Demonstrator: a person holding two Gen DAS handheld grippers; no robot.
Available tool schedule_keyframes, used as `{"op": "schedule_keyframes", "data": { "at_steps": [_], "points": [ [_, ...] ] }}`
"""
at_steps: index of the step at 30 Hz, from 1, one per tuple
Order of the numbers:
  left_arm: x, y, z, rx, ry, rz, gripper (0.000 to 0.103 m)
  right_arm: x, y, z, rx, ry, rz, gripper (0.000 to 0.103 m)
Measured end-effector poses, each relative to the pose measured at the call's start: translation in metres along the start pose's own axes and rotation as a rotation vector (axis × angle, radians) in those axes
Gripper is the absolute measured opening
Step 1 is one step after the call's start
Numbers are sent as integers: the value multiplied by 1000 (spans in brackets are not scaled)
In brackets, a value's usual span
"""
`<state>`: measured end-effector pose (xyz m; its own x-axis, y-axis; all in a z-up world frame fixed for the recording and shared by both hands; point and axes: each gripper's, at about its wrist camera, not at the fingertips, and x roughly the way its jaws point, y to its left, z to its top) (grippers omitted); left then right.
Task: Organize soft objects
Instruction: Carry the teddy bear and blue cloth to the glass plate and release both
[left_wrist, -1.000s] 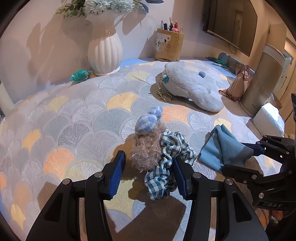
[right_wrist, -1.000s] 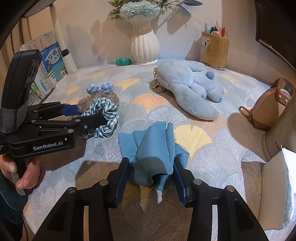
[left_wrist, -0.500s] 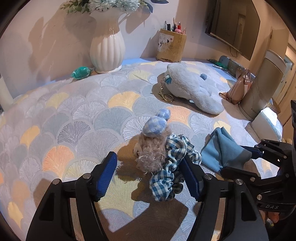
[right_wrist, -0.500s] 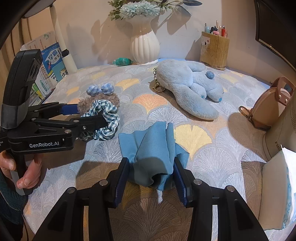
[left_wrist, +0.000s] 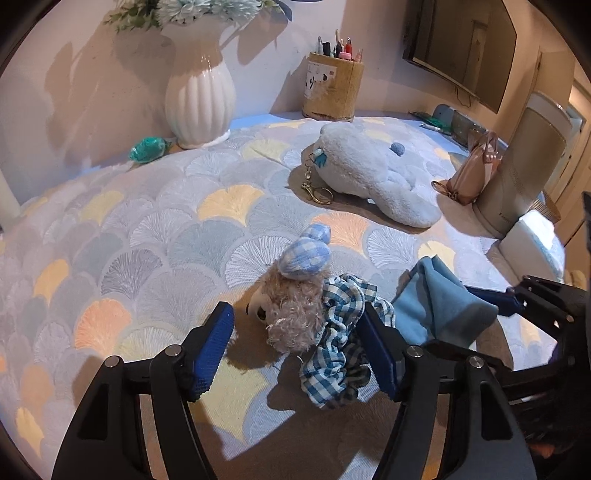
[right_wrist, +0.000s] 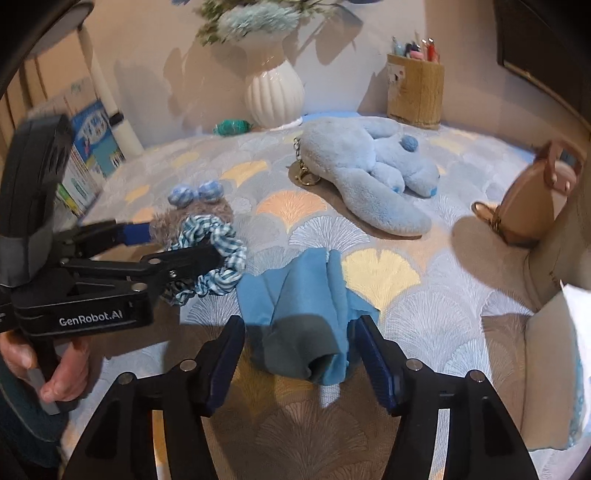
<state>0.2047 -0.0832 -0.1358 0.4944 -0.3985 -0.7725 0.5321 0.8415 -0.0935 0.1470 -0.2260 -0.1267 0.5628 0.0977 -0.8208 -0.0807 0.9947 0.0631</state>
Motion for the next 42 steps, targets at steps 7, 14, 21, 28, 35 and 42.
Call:
{"op": "schedule_keyframes", "data": {
  "at_steps": [7,14,21,28,35,42],
  "points": [
    [-14,-15,-1,45,-67,17,31,-12,9,-8,-54,-48,-20,11],
    [-61,-47,6,68,-163,-19,31,-55,0,-9,-39,-113,-35,11],
    [-99,-116,20,184,-231,-116,31,-127,-38,-14,34,-188,-61,11],
    [-111,-220,35,334,-229,-235,31,-196,-117,-39,187,-222,-175,11],
    [-99,-321,75,389,-222,-264,31,-248,-217,-51,352,-299,-257,11],
    [-71,-381,133,313,-271,-137,31,-266,-316,-25,500,-358,-219,11]
  ]
}}
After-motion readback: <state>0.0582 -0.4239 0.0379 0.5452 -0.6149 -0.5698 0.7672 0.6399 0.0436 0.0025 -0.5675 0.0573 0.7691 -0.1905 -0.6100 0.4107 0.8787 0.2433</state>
